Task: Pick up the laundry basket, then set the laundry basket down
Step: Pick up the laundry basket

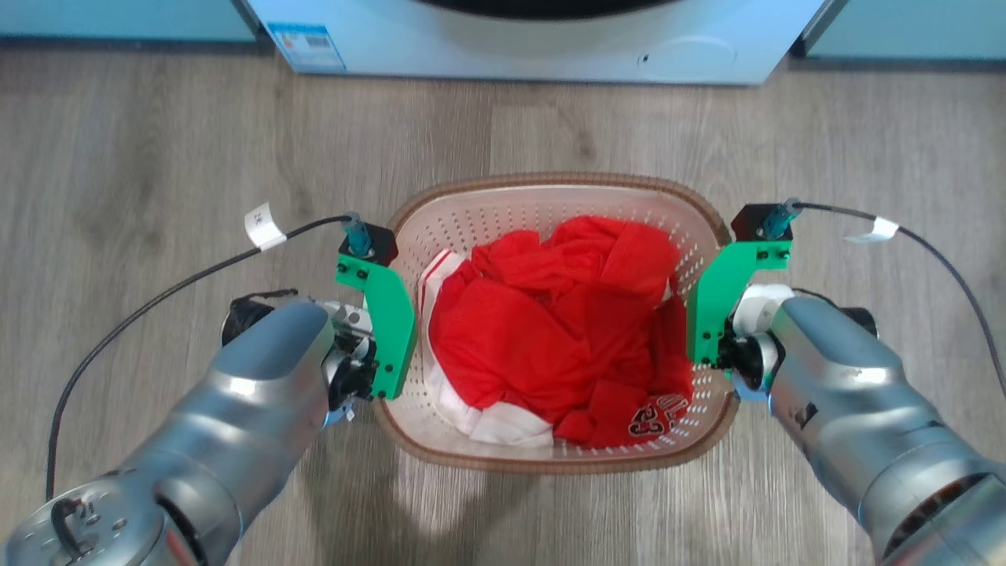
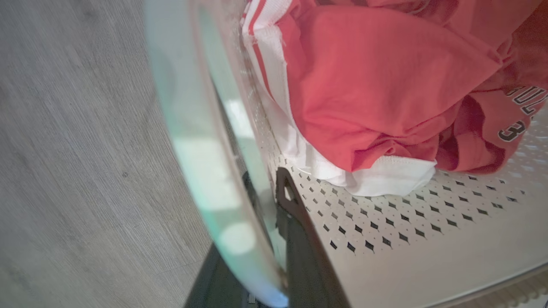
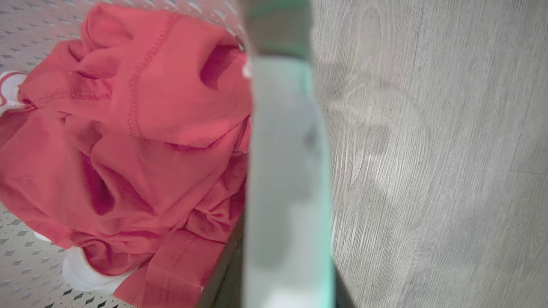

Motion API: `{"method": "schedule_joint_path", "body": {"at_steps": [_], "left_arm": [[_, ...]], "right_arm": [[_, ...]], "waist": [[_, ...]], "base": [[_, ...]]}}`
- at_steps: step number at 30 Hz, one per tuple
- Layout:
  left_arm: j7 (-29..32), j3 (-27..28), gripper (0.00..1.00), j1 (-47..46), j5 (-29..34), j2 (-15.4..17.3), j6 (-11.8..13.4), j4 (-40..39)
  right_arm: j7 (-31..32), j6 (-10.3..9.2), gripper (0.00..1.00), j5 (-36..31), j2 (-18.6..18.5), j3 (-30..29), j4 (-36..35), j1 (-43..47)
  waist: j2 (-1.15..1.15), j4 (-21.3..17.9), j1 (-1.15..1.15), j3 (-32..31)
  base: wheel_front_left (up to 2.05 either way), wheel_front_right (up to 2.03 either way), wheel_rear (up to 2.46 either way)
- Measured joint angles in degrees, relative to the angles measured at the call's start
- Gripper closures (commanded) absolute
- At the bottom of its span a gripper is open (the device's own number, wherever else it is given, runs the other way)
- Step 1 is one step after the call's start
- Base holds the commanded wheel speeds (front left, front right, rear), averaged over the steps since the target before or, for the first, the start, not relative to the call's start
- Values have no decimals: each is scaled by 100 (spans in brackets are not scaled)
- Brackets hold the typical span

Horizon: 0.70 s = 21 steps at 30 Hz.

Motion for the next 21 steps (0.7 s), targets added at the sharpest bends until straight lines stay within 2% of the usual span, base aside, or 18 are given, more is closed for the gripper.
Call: {"method": "schedule_joint_path", "body": {"at_steps": [21], "left_arm": [[437, -9, 100, 906, -45, 105, -2, -172]], "right_arm": [[209, -7, 100, 675, 5, 639, -118, 907]], "waist": [[0, 42, 0, -1142]], "base": [[0, 0, 0]]}}
